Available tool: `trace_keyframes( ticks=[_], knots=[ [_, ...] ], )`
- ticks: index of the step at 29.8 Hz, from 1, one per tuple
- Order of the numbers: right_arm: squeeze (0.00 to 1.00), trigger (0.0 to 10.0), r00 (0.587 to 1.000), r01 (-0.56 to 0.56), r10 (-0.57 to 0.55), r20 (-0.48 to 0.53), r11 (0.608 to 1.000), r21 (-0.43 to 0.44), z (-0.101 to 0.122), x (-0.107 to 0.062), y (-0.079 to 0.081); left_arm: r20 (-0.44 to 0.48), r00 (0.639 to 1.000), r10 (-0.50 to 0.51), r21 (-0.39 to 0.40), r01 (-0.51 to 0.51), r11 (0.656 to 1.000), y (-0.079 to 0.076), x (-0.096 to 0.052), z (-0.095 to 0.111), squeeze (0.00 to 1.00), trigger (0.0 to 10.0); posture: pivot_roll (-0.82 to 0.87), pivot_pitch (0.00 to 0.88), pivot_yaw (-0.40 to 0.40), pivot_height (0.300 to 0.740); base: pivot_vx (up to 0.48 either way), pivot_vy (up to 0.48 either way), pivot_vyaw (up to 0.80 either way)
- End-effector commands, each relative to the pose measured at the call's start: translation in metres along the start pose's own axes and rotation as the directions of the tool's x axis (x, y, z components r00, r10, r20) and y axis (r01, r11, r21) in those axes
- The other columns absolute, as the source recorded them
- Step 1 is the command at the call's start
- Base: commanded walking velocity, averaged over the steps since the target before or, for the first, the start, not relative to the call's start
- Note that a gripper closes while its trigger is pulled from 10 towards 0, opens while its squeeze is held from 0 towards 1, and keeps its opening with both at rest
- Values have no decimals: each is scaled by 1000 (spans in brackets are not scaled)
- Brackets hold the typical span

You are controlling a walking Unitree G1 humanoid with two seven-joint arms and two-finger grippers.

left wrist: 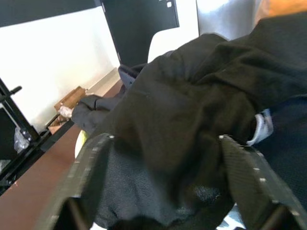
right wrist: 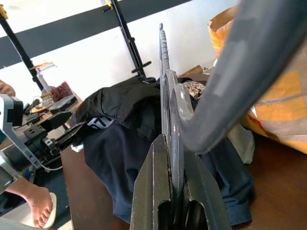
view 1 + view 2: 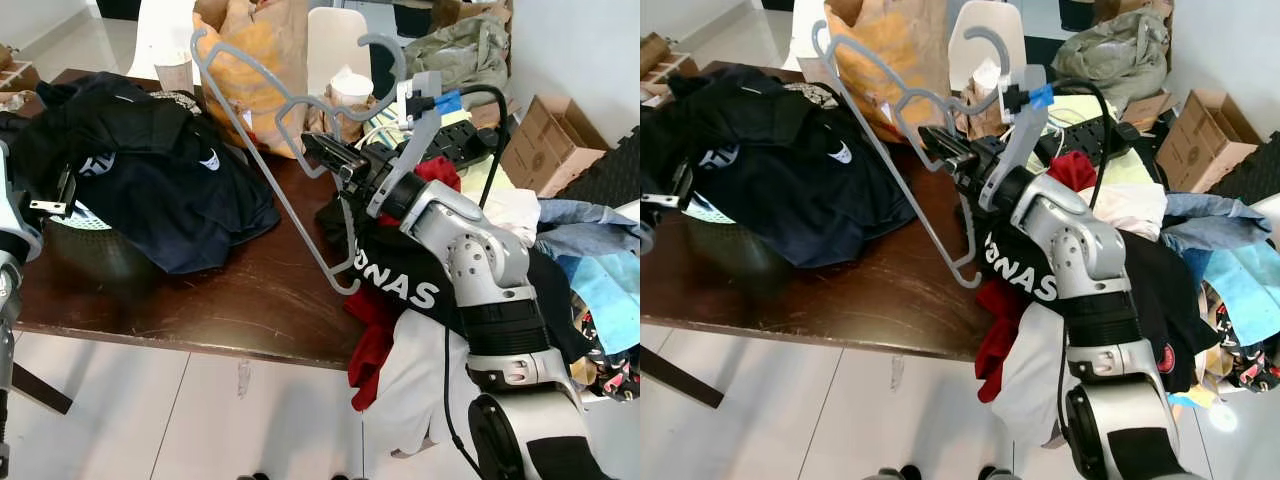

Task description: Hang hanger

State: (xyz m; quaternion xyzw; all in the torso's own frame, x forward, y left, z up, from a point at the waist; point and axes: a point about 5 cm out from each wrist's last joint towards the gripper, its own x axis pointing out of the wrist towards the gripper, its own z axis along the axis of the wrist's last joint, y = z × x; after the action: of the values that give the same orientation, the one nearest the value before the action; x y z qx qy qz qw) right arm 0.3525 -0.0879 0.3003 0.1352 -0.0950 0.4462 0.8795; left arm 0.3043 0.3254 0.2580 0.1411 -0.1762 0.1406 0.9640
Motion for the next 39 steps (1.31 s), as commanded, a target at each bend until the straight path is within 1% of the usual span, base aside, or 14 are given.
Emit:
trace_keyframes(
  ticks=[1, 2, 3, 4, 7, 8, 18, 23, 26, 27, 29, 30, 33, 39],
  knots=[
    [0, 10000, 1000, -5, 5, 10, 1000, -16, 6, -2, 1, 2, 1000, -11, 25, 11, 1000, 2, 0, 0, 0, 6471, -91, 211, -73, 740, 0, 0, 0],
    [0, 10000, 1000, -5, 5, 10, 1000, -22, 8, -2, 1, 3, 1000, -25, 26, 25, 999, 3, 5, -3, 0, 4510, -105, 212, -74, 740, 0, 0, 0],
    [0, 10000, 1000, -5, 5, 10, 1000, -22, 8, -2, 1, 3, 1000, -25, 26, 25, 999, 3, 5, -3, 0, 4510, -105, 212, -74, 740, 0, 0, 0],
    [0, 10000, 1000, -5, 6, 11, 1000, -28, 11, -3, 2, 8, 999, -44, 28, 43, 999, 3, 10, -5, 0, 2314, -120, 214, -78, 740, 0, 0, 0],
    [0, 10000, 1000, -5, 5, 10, 999, -35, 13, -4, 1, 13, 998, -63, 25, 63, 998, 2, 13, -6, 0, 1804, -127, 214, -80, 740, 0, 0, 0],
    [0, 10000, 1000, -4, 4, 9, 999, -41, 15, -5, 1, 18, 996, -85, 27, 85, 996, -1, 16, -7, 0, 0, -135, 215, -82, 740, 0, 0, 0],
    [0, 10000, 1000, -8, 8, 4, 999, -52, 18, -4, 2, 71, 987, -143, 21, 142, 990, -13, 21, 3, 0, 0, -133, 218, -89, 740, 0, 0, 0],
    [0, 10000, 1000, -8, 8, 2, 999, -52, 18, -4, 2, 217, 972, -95, 28, 91, 995, 0, 25, 46, 0, 0, -130, 217, -90, 740, 0, 0, 0],
    [0, 10000, 1000, -8, 8, 2, 999, -52, 18, -4, 2, 217, 972, -95, 28, 91, 995, 0, 25, 46, 0, 0, -130, 217, -90, 740, 0, 0, 0],
    [0, 10000, 1000, -8, 8, 2, 999, -51, 18, -3, 2, 276, 960, -50, 38, 41, 998, 11, 26, 67, 0, 0, -126, 217, -89, 740, 0, 0, 0],
    [0, 10000, 1000, -8, 8, 2, 999, -51, 18, -3, 2, 276, 960, -50, 38, 41, 998, 11, 26, 67, 0, 0, -126, 217, -89, 740, 0, 0, 0],
    [0, 10000, 1000, -14, 14, 2, 999, -45, 16, -3, 3, 363, 931, 29, 42, -47, 998, 31, 28, 99, 0, 0, -101, 214, -84, 740, 0, 0, 0],
    [0, 10000, 1000, -30, 30, 2, 999, -25, 9, 0, 8, 491, 862, 127, 12, -152, 988, 53, 18, 150, 0, 0, -77, 210, -82, 740, 0, 0, 0],
    [0, 10000, 999, -41, 41, 5, 999, -7, 4, 2, 12, 554, 821, 138, 1, -167, 986, 60, 11, 177, 0, 0, -59, 204, -80, 740, 0, 0, 0]
  ],
)
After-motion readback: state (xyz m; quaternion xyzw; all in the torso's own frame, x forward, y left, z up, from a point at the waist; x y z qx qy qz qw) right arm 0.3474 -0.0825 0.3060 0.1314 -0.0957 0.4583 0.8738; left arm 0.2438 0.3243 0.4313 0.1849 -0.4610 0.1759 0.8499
